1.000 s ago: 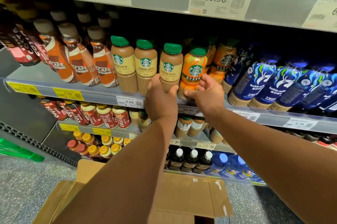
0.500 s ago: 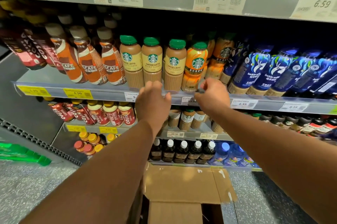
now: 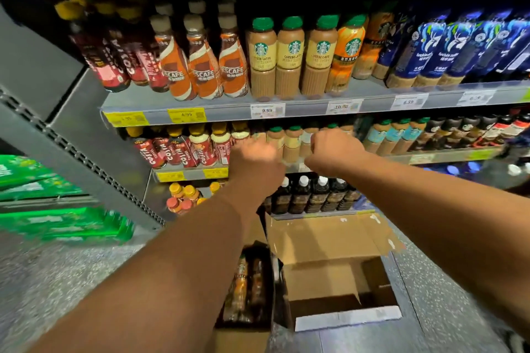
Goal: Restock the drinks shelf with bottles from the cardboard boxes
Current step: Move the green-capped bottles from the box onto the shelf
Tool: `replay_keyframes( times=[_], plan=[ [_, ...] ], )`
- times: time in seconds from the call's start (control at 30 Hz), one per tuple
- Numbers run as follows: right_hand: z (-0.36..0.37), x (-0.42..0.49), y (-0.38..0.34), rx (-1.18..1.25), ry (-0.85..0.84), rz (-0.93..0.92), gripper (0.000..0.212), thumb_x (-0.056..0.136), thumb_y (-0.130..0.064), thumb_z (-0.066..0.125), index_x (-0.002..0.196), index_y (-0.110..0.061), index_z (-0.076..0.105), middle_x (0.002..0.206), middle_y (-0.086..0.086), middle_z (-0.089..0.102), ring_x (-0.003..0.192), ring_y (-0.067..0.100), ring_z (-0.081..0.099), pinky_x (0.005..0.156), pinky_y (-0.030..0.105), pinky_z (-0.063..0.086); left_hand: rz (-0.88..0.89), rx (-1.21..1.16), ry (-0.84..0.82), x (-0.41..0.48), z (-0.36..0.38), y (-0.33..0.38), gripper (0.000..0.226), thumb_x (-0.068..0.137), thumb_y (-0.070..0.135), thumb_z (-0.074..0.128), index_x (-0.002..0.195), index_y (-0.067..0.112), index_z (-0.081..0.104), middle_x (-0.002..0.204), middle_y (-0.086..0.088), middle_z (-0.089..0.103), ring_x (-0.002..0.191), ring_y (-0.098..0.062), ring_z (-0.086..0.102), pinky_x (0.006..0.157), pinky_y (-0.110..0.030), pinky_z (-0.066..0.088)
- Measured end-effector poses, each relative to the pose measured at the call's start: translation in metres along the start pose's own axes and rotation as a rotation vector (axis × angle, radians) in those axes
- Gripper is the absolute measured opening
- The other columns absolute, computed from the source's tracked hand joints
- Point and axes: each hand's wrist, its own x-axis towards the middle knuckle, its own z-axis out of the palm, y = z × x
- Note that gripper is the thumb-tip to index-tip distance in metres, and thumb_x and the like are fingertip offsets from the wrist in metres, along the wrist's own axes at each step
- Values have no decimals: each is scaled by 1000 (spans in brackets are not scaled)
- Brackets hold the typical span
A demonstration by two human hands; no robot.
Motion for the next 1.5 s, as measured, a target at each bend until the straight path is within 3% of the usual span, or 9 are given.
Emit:
replay_keyframes(
  times=[0.1,0.33,0.57,0.7,0.77,0.9,1.13,1.27,1.5],
  plan=[
    [15,-10,-16,-46,-49,-52,11,86,-23,54,90,-13,51,88,7,50,81,28,49,66,30,39,-66,-22,-150,-18,8,-18,28,92,34,48,110,15,57,109,-4,59,107,-26,53,81,-31,39],
    [88,-27,-45,42,-87,-147,21,90,-31,55,100,-13,59,86,6,52,77,25,51,62,28,39,-197,-85,-283,-82,42,-50,28,94,33,49,114,15,60,115,-8,60,107,-30,55,82,-36,43],
    [175,-45,-64,49,-189,-192,20,86,-31,54,75,-15,50,78,2,51,81,26,52,67,30,40,-167,-79,-345,-140,96,-56,24,95,25,46,107,18,66,108,-7,64,103,-32,57,87,-40,47],
    [219,-46,-78,33,-254,-168,18,89,-28,53,79,-14,46,83,6,50,79,26,48,58,25,34,-159,-135,-393,-152,137,-76,22,94,24,51,110,17,63,115,-7,60,107,-29,53,84,-37,43],
    [241,-43,-87,73,-288,-125,17,89,-27,51,79,-13,50,89,11,57,76,25,47,53,26,32,-162,-153,-452,-158,160,-89,21,93,28,51,109,18,61,112,-6,59,104,-27,53,76,-35,40],
    [286,-42,-104,203,-369,19,25,87,-29,54,99,-9,65,103,14,65,93,31,60,66,26,39,-103,-131,-546,-172,199,-107,22,93,31,50,109,19,60,109,-4,60,101,-25,55,79,-37,47],
    [345,-51,-123,370,-436,254,36,87,-29,54,117,-11,61,114,13,64,104,32,60,81,32,49,-69,-119,-670,-184,256,-136,25,95,28,47,114,16,58,113,-6,58,105,-28,55,80,-39,46],
    [392,-47,-128,474,-443,378,42,89,-35,54,122,-9,56,119,15,61,108,33,59,86,35,48,-153,-164,-722,-197,297,-150,29,93,28,49,116,13,56,117,-7,53,106,-28,53,79,-38,45],
    [476,-25,-121,605,-490,564,54,90,-23,59,136,-5,37,133,14,48,120,31,50,95,37,42,-356,-347,-758,-222,373,-144,43,94,40,50,128,13,50,125,-8,50,113,-28,51,88,-40,45]
  ],
)
